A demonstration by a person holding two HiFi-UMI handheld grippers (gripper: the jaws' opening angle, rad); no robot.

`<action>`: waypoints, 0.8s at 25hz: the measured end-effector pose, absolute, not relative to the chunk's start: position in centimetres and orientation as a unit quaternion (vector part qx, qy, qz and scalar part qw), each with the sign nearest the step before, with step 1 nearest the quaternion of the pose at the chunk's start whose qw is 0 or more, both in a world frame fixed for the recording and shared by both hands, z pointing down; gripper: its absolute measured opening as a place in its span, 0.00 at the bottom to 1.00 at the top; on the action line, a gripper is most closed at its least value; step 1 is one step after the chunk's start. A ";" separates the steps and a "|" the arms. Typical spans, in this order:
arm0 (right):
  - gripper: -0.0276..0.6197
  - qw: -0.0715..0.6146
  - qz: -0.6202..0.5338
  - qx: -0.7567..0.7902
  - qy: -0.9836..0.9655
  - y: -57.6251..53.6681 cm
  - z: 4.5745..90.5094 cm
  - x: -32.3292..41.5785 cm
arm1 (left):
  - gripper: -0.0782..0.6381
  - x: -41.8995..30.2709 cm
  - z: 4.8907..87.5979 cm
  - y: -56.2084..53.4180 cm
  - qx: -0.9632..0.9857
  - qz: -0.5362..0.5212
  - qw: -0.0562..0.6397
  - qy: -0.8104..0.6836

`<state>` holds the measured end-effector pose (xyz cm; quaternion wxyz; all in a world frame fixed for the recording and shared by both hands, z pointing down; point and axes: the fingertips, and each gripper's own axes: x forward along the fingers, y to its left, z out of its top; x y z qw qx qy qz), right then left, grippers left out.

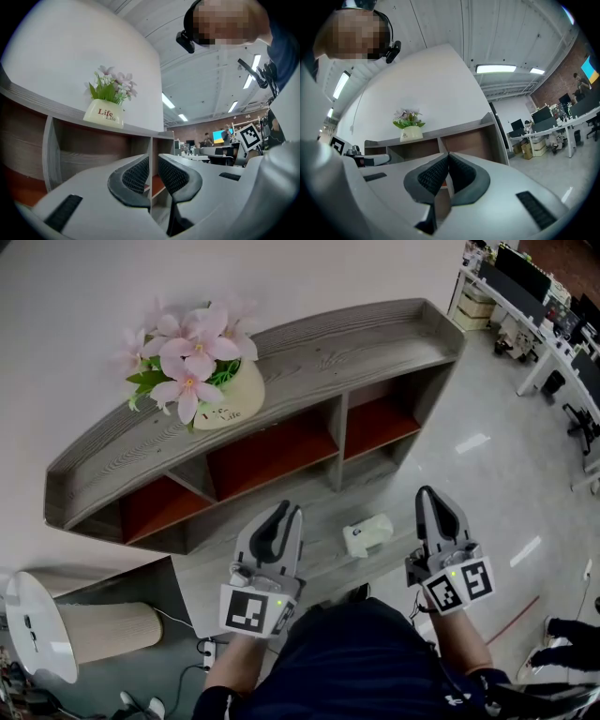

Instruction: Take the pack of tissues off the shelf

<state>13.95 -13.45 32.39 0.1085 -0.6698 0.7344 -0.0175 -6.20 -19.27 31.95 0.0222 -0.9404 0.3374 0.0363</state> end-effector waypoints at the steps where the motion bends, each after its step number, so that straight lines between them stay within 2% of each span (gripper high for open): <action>1: 0.06 0.105 -0.016 -0.671 0.734 -13.5 32.5 14.0 | 0.21 -6.2 32.0 -19.3 -0.940 0.035 0.023 0.338; 8: 0.06 0.081 -0.004 -0.677 0.731 -13.3 33.0 13.9 | 0.21 -5.9 32.6 -19.0 -0.940 0.028 0.017 0.341; 20: 0.06 0.081 0.001 -0.674 0.735 -13.0 33.1 14.2 | 0.21 -5.3 33.1 -18.8 -0.941 0.020 0.021 0.338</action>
